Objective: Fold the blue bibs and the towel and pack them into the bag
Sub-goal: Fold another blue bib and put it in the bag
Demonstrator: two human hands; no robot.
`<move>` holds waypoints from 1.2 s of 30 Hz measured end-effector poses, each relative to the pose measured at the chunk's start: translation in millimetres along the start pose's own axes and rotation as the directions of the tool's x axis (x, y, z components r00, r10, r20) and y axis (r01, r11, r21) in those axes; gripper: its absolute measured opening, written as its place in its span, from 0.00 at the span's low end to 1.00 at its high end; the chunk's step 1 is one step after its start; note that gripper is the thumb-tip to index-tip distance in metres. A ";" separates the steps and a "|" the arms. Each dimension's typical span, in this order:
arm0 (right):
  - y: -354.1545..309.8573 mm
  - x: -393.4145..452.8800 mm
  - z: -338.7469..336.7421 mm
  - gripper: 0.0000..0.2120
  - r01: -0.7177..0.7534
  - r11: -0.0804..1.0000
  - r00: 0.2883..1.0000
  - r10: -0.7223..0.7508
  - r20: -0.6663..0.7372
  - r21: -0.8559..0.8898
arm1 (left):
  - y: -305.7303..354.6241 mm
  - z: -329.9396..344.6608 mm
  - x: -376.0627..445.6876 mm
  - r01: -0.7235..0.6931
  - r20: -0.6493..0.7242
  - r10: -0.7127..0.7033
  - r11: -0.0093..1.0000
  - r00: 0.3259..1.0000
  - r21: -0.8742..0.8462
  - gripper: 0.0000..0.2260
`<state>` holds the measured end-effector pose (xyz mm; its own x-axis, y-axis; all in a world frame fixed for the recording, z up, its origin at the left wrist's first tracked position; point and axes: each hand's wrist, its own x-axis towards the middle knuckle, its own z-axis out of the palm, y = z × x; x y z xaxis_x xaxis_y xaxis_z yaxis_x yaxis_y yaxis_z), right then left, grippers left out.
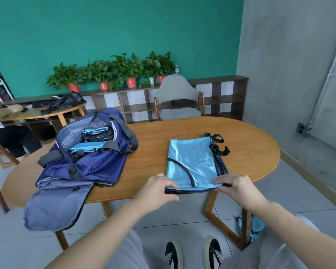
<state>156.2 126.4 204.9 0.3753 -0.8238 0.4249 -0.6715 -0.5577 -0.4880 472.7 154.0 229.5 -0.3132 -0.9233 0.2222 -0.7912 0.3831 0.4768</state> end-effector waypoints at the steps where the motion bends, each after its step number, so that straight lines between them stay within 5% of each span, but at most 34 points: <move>1: -4.8 -0.5 -2.5 0.11 0.011 1.000 1.000 -0.011 0.006 -0.015 | 0.8 -0.1 -2.0 -0.005 -0.020 0.005 1.000 1.000 0.001 0.13; 4: -21.6 1.2 -15.7 0.08 0.012 1.000 0.997 -0.012 0.075 0.003 | 7.5 -6.6 -8.9 0.017 -0.082 -0.016 1.000 0.997 0.010 0.04; 9: -41.7 16.1 -36.6 0.10 -0.080 0.987 0.991 0.063 0.119 0.143 | 23.3 -22.1 -4.4 0.012 -0.234 -0.049 0.987 0.971 -0.159 0.04; 14: -33.9 52.3 -38.1 0.21 -0.068 0.998 0.918 0.062 0.393 0.001 | 17.6 -28.1 22.0 0.032 -0.264 -0.068 0.990 0.962 -0.139 0.05; 16: -27.9 63.4 -39.5 0.19 -0.083 0.996 0.890 0.084 0.448 -0.023 | 10.8 -27.0 31.6 0.035 -0.228 -0.065 0.990 0.971 -0.133 0.05; 18: -22.9 72.1 -42.8 0.11 -0.122 0.993 0.880 0.108 0.463 0.000 | 6.6 -27.2 39.5 0.024 -0.210 -0.053 0.990 0.976 -0.139 0.05; 23: -19.3 86.3 -62.3 0.17 -0.271 0.938 0.902 0.169 0.397 0.217 | 2.9 -32.6 57.6 -0.002 -0.213 -0.041 0.980 0.976 -0.197 0.04; 26: -15.8 96.0 -64.9 0.11 -0.297 0.914 0.896 0.167 0.412 0.276 | 1.4 -36.7 71.9 -0.005 -0.210 -0.044 0.973 0.977 -0.230 0.03; 36: 3.2 106.0 -56.0 0.05 -0.246 0.969 0.880 0.210 0.426 0.029 | -8.3 -25.4 95.4 0.007 -0.163 -0.050 0.967 0.985 -0.255 0.03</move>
<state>158.0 43.1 291.2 0.4611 -0.8857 -0.0534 -0.7241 -0.3408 -0.5995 462.8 63.4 268.4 -0.1831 -0.9247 0.3337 -0.6329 0.3707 0.6798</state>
